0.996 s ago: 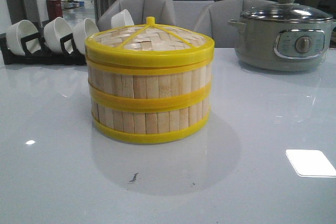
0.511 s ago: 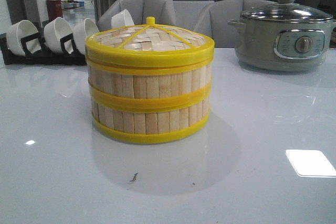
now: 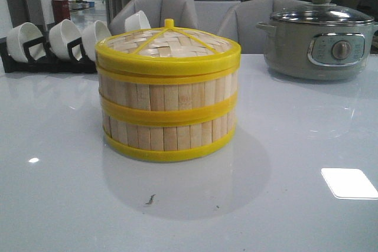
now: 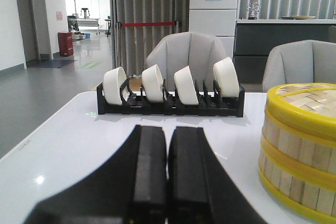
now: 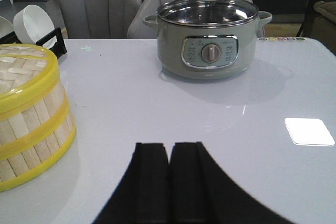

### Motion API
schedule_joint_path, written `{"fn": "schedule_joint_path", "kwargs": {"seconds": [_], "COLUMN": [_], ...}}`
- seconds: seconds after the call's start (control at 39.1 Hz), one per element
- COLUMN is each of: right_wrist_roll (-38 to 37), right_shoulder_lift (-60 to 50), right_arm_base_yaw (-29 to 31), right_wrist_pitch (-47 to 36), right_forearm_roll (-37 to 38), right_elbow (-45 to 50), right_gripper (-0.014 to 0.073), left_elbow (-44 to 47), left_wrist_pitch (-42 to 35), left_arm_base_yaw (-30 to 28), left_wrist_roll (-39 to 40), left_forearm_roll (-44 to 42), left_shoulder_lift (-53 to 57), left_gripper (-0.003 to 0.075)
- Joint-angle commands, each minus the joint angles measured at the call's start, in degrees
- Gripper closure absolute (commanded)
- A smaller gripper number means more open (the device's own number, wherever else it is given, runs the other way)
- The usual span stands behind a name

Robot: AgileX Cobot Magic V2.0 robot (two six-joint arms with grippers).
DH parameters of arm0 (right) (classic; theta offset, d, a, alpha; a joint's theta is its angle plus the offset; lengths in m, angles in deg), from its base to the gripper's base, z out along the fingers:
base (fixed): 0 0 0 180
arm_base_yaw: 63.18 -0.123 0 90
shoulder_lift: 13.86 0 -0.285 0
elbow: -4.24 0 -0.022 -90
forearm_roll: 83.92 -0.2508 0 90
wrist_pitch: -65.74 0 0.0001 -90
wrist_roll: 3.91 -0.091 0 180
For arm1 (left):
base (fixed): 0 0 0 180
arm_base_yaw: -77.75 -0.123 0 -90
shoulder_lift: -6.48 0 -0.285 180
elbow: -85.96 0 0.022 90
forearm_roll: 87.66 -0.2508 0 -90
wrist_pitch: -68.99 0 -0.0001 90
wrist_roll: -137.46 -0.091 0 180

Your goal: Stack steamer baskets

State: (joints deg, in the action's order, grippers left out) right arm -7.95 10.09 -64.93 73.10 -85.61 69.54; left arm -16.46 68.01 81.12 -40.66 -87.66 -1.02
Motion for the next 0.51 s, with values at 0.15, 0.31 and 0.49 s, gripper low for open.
{"fn": "schedule_joint_path", "kwargs": {"seconds": [0.15,0.31,0.49], "right_wrist_roll": [0.31,0.31,0.31], "right_shoulder_lift": [0.36,0.36,0.36], "right_arm_base_yaw": [0.32,0.32,0.32], "right_wrist_pitch": [-5.2,-5.2,-5.2], "right_forearm_roll": [0.7,0.7,0.7], "right_elbow": [-1.74,-1.74,-1.74], "right_gripper": [0.0543,0.0543,0.0543], "left_elbow": [0.05,0.05,0.05], "left_wrist_pitch": [-4.59,-4.7,-6.28], "left_arm_base_yaw": [-0.06,-0.06,-0.06], "left_wrist_roll": [0.71,0.71,0.71], "left_forearm_roll": [0.0,0.0,-2.68], "left_shoulder_lift": [0.85,0.85,0.85], "left_gripper": [0.0634,0.0634,0.0634]}}
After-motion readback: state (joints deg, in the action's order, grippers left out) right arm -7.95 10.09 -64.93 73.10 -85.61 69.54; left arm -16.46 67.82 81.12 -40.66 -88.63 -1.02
